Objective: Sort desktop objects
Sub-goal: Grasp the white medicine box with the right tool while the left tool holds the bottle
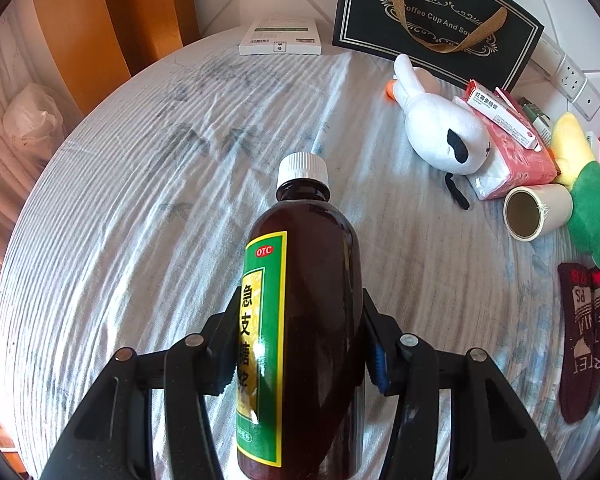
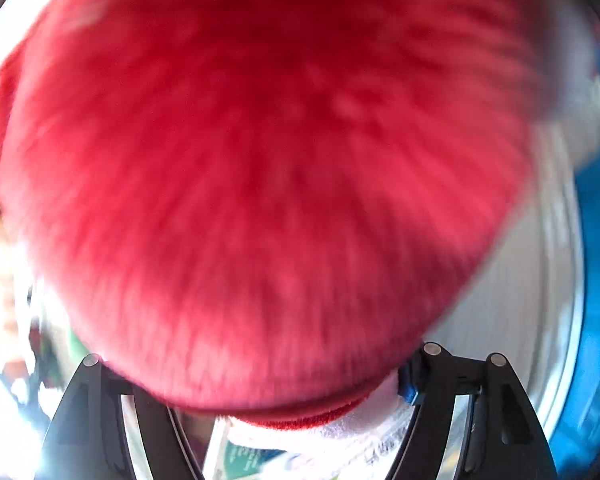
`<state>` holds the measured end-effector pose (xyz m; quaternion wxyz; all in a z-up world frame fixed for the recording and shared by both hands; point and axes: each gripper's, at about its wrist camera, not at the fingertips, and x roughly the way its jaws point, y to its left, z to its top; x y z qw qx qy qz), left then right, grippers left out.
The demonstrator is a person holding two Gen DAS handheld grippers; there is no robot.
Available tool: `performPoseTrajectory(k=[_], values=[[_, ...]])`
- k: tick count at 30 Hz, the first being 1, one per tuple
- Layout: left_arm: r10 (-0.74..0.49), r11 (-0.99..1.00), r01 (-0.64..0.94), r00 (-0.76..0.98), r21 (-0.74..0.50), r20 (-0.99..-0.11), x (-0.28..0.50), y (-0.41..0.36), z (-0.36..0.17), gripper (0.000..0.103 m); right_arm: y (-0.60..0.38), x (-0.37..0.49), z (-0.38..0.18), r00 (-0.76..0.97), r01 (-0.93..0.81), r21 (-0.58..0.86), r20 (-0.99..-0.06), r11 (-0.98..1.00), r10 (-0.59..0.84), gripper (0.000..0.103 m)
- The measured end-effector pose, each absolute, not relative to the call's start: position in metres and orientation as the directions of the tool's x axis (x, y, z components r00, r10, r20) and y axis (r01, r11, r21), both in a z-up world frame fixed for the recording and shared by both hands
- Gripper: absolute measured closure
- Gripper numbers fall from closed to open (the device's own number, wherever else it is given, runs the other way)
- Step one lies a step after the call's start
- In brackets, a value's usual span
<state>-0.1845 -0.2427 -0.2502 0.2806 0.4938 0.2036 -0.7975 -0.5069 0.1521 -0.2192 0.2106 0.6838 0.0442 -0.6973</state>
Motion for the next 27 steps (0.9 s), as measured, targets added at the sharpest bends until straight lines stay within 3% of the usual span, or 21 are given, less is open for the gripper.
performPoseTrajectory(k=[3,6,10,12,14,20,21,22,23,27], values=[[-0.257,-0.758,0.651,-0.360,-0.044,-0.897,-0.186,-0.243,-0.247,0.052,0.167,-0.471,-0.210,0.073,0.390,0.230,-0.973,-0.892,-0.220,0.014],[-0.263,-0.757,0.652,-0.369,-0.046,-0.891,-0.189,-0.244,-0.243,0.052,0.174,-0.475,-0.169,-0.073,0.385,0.179,-0.972,-0.906,-0.223,0.001],[-0.287,-0.747,0.664,-0.368,-0.033,-0.884,-0.194,-0.250,-0.242,0.052,0.165,-0.520,-0.117,-0.291,0.376,0.178,-0.909,-0.909,-0.298,0.002],[-0.296,-0.737,0.675,-0.373,-0.038,-0.880,-0.197,-0.254,-0.240,0.052,0.149,-0.549,-0.113,-0.345,0.368,0.154,-0.893,-0.917,-0.289,0.017],[-0.308,-0.727,0.685,-0.377,-0.040,-0.873,-0.199,-0.257,-0.237,0.052,0.128,-0.579,-0.123,-0.340,0.361,0.151,-0.898,-0.920,-0.280,0.025],[-0.329,-0.722,0.691,-0.386,-0.034,-0.862,-0.197,-0.261,-0.228,0.052,0.091,-0.632,-0.194,-0.292,0.306,0.197,-0.912,-0.931,-0.289,0.025],[-0.331,-0.720,0.694,-0.385,-0.033,-0.861,-0.195,-0.262,-0.226,0.052,0.089,-0.636,-0.202,-0.287,0.294,0.202,-0.914,-0.934,-0.288,0.036],[-0.333,-0.719,0.695,-0.387,-0.034,-0.860,-0.192,-0.261,-0.225,0.052,0.083,-0.639,-0.211,-0.274,0.287,0.205,-0.919,-0.936,-0.285,0.055],[-0.336,-0.718,0.695,-0.389,-0.034,-0.857,-0.189,-0.260,-0.223,0.052,0.081,-0.639,-0.217,-0.256,0.286,0.201,-0.926,-0.937,-0.276,0.060],[-0.359,-0.729,0.684,-0.409,-0.022,-0.839,-0.178,-0.249,-0.206,0.052,0.080,-0.618,-0.198,-0.283,0.337,0.168,-0.921,-0.927,-0.270,0.061]])
